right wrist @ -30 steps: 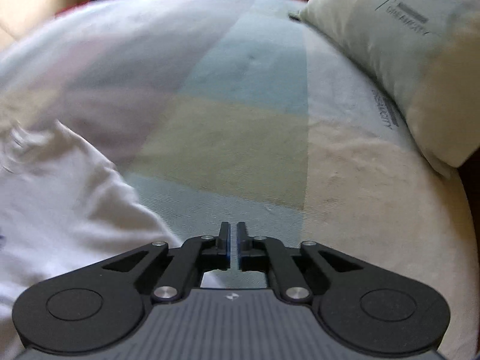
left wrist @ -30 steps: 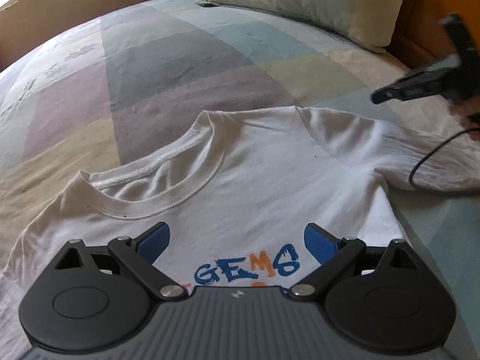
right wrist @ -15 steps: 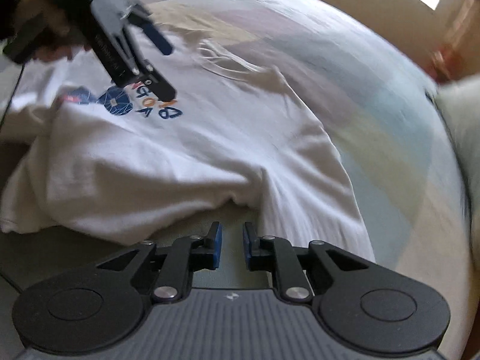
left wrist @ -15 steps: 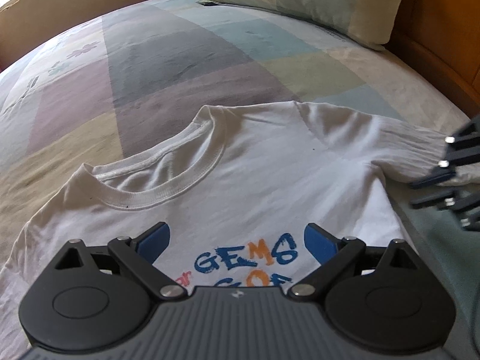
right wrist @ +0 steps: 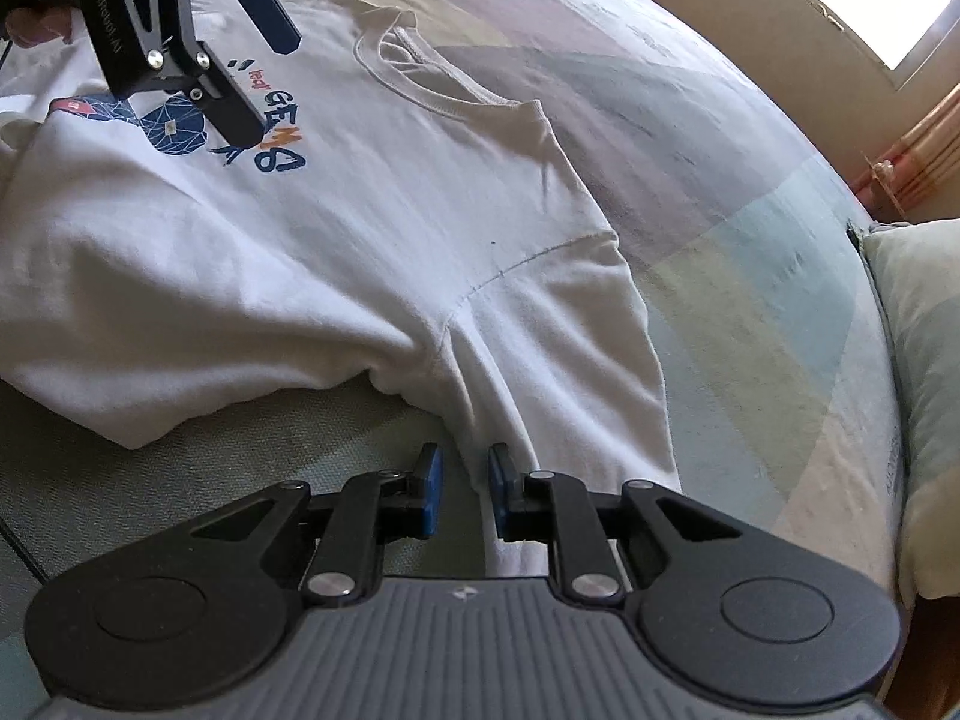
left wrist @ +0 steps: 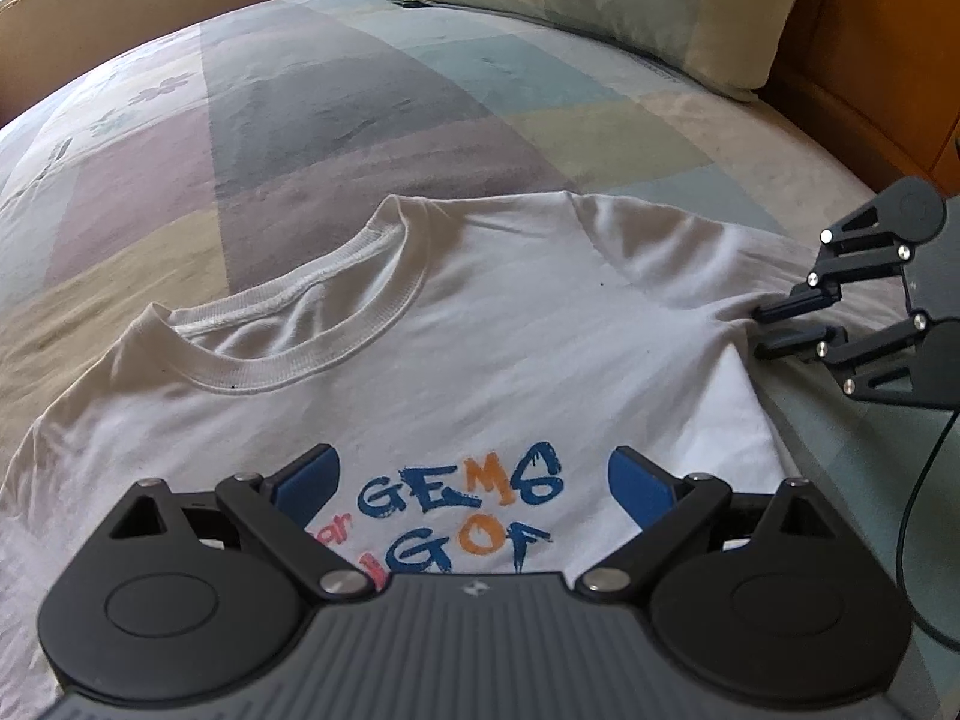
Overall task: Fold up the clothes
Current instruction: 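Grasp the shirt side with the right tool and fold it across the body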
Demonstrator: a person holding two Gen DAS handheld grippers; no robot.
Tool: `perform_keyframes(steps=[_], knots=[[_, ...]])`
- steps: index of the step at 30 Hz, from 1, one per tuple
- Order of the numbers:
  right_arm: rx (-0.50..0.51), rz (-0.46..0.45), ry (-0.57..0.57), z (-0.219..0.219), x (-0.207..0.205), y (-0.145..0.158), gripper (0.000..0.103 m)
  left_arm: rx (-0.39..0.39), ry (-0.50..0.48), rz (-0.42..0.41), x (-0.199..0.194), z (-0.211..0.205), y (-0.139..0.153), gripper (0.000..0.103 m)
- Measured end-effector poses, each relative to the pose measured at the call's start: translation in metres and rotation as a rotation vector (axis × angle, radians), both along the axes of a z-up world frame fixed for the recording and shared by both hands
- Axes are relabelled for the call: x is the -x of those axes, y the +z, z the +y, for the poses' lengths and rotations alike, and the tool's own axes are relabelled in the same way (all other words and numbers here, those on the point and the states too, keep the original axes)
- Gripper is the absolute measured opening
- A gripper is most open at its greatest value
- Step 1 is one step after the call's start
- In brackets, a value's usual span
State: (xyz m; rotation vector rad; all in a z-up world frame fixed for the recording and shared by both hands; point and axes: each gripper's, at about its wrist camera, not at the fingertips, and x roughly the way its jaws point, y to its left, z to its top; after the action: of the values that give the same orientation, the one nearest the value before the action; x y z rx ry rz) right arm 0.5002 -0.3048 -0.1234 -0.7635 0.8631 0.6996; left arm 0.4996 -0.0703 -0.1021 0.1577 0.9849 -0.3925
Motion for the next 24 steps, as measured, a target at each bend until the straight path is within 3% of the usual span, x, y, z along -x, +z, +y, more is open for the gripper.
perform_keyframes(steps=[2, 7, 8, 11, 14, 17, 20, 24], knots=[[-0.02, 0.043, -0.041, -0.002, -0.006, 0.003, 0.004, 0.0, 0.003, 0.003, -0.001, 0.001, 0.0, 0.096], [-0.213, 0.301, -0.156, -0.017, -0.019, 0.018, 0.004, -0.011, -0.007, 0.001, -0.002, 0.0, 0.002, 0.096], [-0.225, 0.318, -0.168, -0.019, -0.017, 0.02, 0.003, -0.016, -0.01, 0.0, -0.003, 0.0, 0.002, 0.096], [-0.253, 0.314, -0.204, -0.021, -0.009, 0.028, 0.011, -0.015, -0.013, 0.001, -0.005, -0.001, 0.003, 0.096], [-0.282, 0.234, -0.252, -0.024, -0.004, 0.036, 0.014, -0.006, -0.013, -0.007, -0.008, -0.004, 0.005, 0.096], [-0.297, 0.174, -0.41, -0.031, -0.006, 0.029, 0.017, -0.002, -0.022, -0.013, -0.01, -0.012, 0.006, 0.096], [-0.361, 0.247, -0.598, -0.048, -0.004, 0.01, 0.019, -0.009, -0.048, -0.012, -0.012, -0.022, 0.006, 0.096], [-0.426, 0.274, -0.681, -0.061, 0.022, 0.015, 0.025, -0.032, -0.099, -0.013, -0.012, -0.035, 0.008, 0.096]])
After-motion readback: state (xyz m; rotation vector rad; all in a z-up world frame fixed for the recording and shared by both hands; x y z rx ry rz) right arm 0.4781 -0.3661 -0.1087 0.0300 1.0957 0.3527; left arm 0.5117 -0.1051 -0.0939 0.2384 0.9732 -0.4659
